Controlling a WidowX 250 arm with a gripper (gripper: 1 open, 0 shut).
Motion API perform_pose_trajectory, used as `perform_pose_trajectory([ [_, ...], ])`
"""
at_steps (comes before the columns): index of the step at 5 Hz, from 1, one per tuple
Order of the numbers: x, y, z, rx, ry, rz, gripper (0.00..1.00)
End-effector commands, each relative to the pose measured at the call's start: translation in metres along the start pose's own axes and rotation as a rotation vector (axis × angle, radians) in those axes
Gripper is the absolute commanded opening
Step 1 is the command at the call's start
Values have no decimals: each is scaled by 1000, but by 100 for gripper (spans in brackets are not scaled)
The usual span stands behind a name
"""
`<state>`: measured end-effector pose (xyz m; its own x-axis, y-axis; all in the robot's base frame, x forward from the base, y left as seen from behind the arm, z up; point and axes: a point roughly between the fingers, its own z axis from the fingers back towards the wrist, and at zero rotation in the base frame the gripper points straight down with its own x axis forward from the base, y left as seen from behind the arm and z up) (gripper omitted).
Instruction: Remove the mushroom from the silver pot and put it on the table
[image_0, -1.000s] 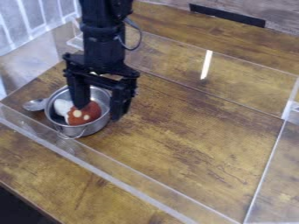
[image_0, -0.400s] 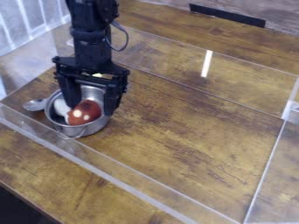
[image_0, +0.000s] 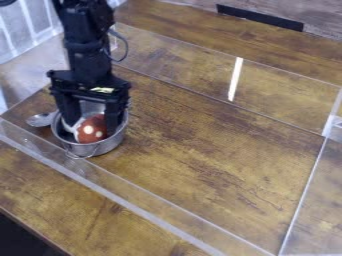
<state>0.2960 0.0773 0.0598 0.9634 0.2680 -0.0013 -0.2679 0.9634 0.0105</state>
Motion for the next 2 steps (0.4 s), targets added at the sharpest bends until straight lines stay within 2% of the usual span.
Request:
perform_pose_trajectory([
  [1,7,13,7,-3,-67,-20,100],
  [2,18,4,17,-6,-84,-1,100],
])
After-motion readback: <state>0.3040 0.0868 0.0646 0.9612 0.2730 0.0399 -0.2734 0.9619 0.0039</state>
